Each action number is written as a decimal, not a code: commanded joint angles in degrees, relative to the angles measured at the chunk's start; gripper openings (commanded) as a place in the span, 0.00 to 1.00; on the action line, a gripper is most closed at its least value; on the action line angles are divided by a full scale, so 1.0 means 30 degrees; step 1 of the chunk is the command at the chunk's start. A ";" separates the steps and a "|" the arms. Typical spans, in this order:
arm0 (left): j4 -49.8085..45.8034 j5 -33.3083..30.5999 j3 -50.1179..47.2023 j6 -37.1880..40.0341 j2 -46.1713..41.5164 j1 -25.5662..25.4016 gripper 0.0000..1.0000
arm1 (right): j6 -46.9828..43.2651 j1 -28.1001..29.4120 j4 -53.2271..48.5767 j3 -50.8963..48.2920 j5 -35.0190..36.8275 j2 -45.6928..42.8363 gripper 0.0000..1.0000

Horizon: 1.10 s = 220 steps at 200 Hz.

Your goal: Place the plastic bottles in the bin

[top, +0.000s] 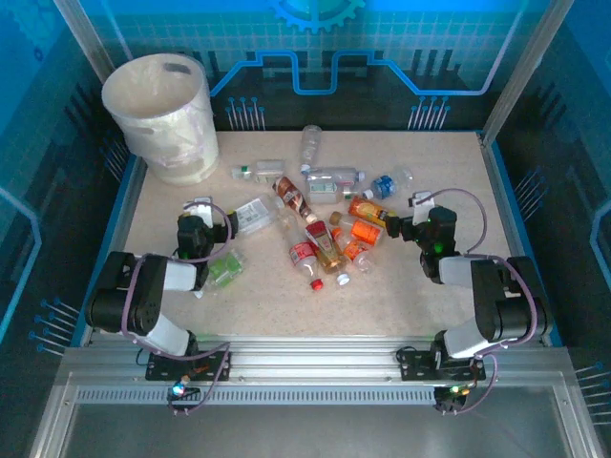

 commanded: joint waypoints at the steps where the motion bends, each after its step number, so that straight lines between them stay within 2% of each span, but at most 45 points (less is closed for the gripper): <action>1: 0.0316 0.0483 0.0234 0.0139 0.0056 -0.0116 0.99 | 0.0215 0.0009 0.0391 0.0012 0.0167 0.0089 1.00; 173: 0.0548 0.0299 0.0071 0.0139 -0.0019 -0.0116 0.99 | 0.0220 -0.0013 0.0417 -0.0001 0.0167 0.0088 1.00; 201: -0.0222 -0.0371 -0.0396 -0.0037 -0.1911 -0.0138 0.99 | 0.0396 0.0044 -0.0073 0.0102 0.0620 -0.0333 1.00; 220: -0.2185 -0.1898 -0.0516 -0.0473 -0.4500 -0.0284 0.99 | 0.0681 0.0076 -0.2800 0.0815 0.1237 -0.1921 1.00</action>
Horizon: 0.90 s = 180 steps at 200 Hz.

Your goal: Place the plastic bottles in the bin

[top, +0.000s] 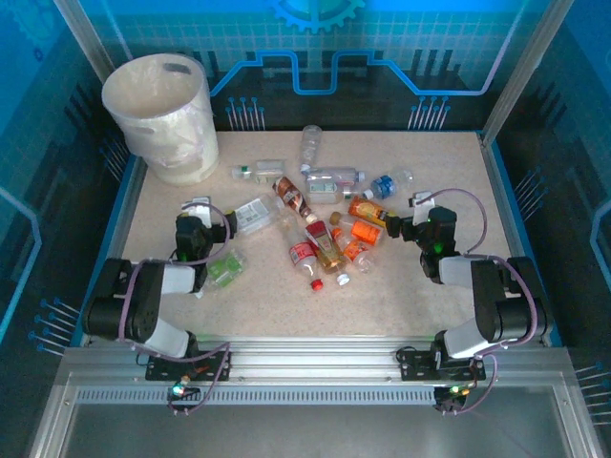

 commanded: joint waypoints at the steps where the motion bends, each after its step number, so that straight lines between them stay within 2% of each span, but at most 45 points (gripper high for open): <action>1: -0.1597 -0.1764 -0.0221 -0.0498 -0.3090 -0.0274 0.99 | 0.0624 0.0090 -0.2438 0.0849 0.0946 -0.1825 1.00; 23: -0.6004 -0.3467 0.0462 -0.3060 -0.6408 -0.0307 0.99 | 0.1918 0.0148 -0.6419 0.1909 0.1111 -0.3892 1.00; 41: -1.2323 -0.3571 0.2314 -0.6272 -0.8552 -0.0307 0.99 | 0.4986 0.0260 -1.1223 0.3416 0.1106 -0.5347 1.00; 56: -1.6986 -0.2620 0.3813 -0.9234 -0.9680 -0.0292 0.99 | 0.7322 0.0498 -1.4517 0.4544 0.0310 -0.5949 1.00; 76: -2.0401 -0.0928 0.4674 -1.2038 -1.0606 -0.0304 0.99 | 0.9766 0.1089 -1.6825 0.4941 -0.0156 -0.6393 1.00; 96: -2.2974 0.0086 0.5207 -1.4008 -1.1237 -0.0287 0.99 | 1.1352 0.1646 -1.8645 0.5243 -0.1157 -0.6444 1.00; 118: -2.4104 0.1173 0.5288 -1.4201 -1.2147 -0.0304 0.99 | 1.2189 0.2864 -2.0643 0.6091 -0.1765 -0.5601 1.00; 159: -2.5817 0.1755 0.5063 -1.3939 -1.4706 -0.0293 0.99 | 0.9940 0.6572 -2.1999 0.7860 -0.0189 -0.3069 1.00; 180: -2.6718 0.2301 0.5269 -1.3800 -1.5096 -0.0279 0.99 | 0.9057 0.7406 -2.2495 0.8105 -0.0011 -0.2192 0.96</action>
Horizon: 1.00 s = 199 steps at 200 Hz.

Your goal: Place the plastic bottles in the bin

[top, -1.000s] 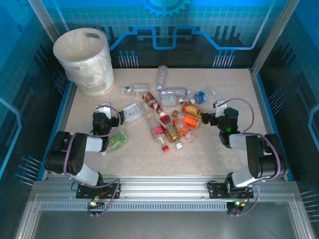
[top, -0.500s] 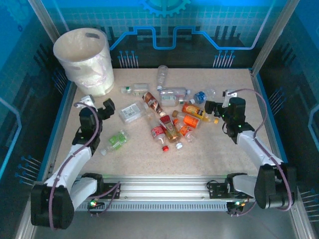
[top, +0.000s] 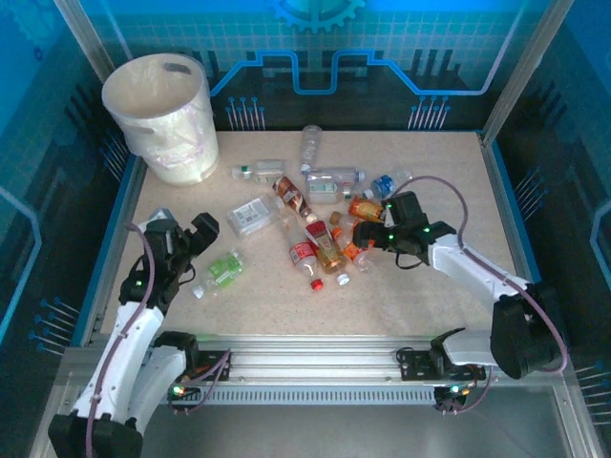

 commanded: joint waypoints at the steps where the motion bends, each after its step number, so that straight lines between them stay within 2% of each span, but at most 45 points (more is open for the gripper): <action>1: -0.2149 0.1149 0.0468 -0.0279 -0.0394 -0.0074 0.99 | -0.1198 0.0897 -0.1773 0.0637 0.0563 0.0895 0.96; 16: -0.2666 0.1514 0.0532 -0.0477 -0.0205 -0.0074 0.99 | -0.1603 0.1169 -0.1845 0.0533 0.0082 0.1327 0.91; 36: -0.3163 0.1564 0.0449 -0.0973 0.0106 -0.0074 0.99 | -0.2300 0.1472 -0.1707 0.0215 0.0123 0.1715 0.88; 84: -0.2602 0.2341 0.0240 -0.1490 0.0838 -0.0074 0.99 | -0.3202 0.1558 -0.0926 -0.0011 0.0152 0.2877 0.78; 143: -0.1914 0.2615 0.0226 -0.1670 0.0944 -0.0103 0.99 | -0.2722 0.1927 0.0253 -0.0679 0.0280 0.4277 0.74; 199: -0.1188 0.2550 0.0137 -0.1801 0.1470 -0.0902 0.99 | -0.2355 0.1997 0.0965 -0.1247 0.0689 0.3954 0.57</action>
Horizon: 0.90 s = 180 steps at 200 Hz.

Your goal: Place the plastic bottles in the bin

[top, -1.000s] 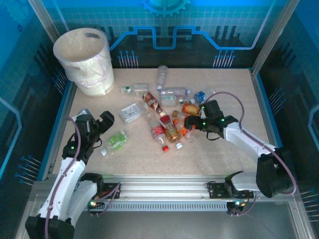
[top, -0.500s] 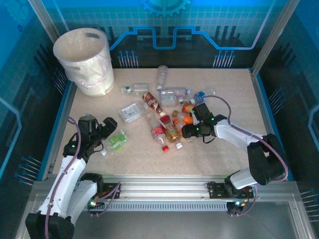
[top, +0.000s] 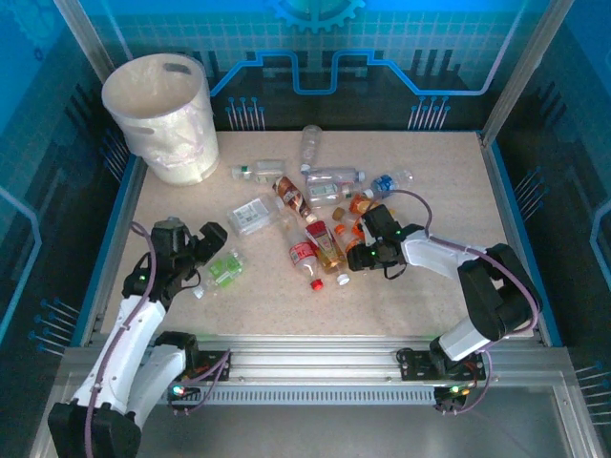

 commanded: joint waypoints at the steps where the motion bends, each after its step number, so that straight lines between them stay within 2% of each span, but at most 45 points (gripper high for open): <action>1: 0.0412 0.0257 0.0137 -0.0138 0.0146 -0.0541 0.99 | 0.0211 0.0253 0.0333 -0.0711 0.0403 -0.0345 0.57; 36: 0.0869 0.0363 0.0576 -0.0138 0.0329 -0.1089 0.99 | 0.0418 0.0345 0.0161 -0.1156 0.0583 -0.2403 0.50; 99: 0.3456 0.0396 0.0832 -0.0264 0.0605 -0.2471 0.99 | 0.0890 0.0481 -0.0639 -0.0685 0.0370 -0.6295 0.47; 127: 0.5698 0.1819 0.1314 -0.0842 0.1860 -0.3582 0.99 | 0.1368 0.0737 0.0280 -0.0449 -0.1254 -0.7627 0.46; 168: 1.0798 0.5446 0.2686 -0.0789 0.4938 -0.6637 0.99 | 0.2984 0.1694 0.2671 0.0031 -0.4168 -0.7992 0.46; 180: 1.1823 0.5911 0.3253 -0.0816 0.5835 -0.7385 0.99 | 0.3624 0.2088 0.3425 0.0135 -0.4761 -0.7879 0.46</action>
